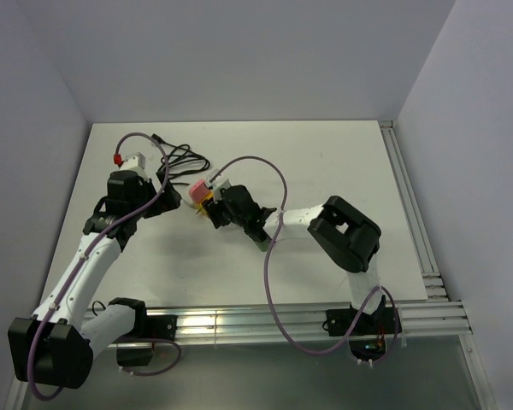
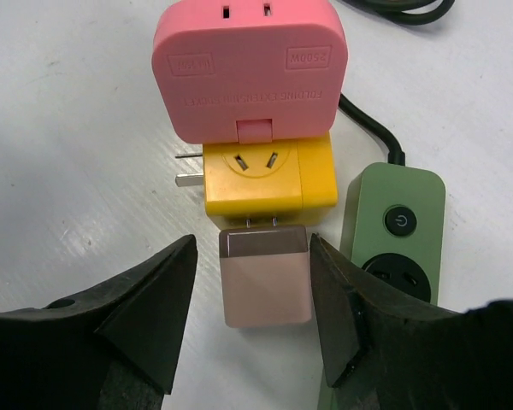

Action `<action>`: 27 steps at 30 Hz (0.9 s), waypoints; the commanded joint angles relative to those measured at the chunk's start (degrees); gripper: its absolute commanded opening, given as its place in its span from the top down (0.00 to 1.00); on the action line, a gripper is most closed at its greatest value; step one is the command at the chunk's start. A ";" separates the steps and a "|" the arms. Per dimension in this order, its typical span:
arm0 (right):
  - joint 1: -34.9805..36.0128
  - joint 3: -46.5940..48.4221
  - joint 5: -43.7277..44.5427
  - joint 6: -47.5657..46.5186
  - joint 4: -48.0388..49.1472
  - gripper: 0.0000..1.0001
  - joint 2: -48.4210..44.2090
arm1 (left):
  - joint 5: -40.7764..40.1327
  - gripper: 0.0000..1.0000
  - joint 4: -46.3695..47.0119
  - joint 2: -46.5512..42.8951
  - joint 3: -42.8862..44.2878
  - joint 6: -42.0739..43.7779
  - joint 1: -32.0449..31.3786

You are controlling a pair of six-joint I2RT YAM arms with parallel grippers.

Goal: Insert the plug

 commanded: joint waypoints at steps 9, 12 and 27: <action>0.40 -0.22 4.06 2.01 2.12 0.33 -5.14 | -0.84 0.00 1.48 -2.21 -0.47 0.62 0.69; 0.05 -1.72 4.41 2.71 0.73 0.30 -9.10 | -0.93 0.01 1.92 -2.29 -0.74 0.53 0.69; -7.07 -3.37 1.35 19.13 -16.86 0.14 -18.41 | 4.43 0.00 3.76 -5.46 -1.70 -3.33 0.86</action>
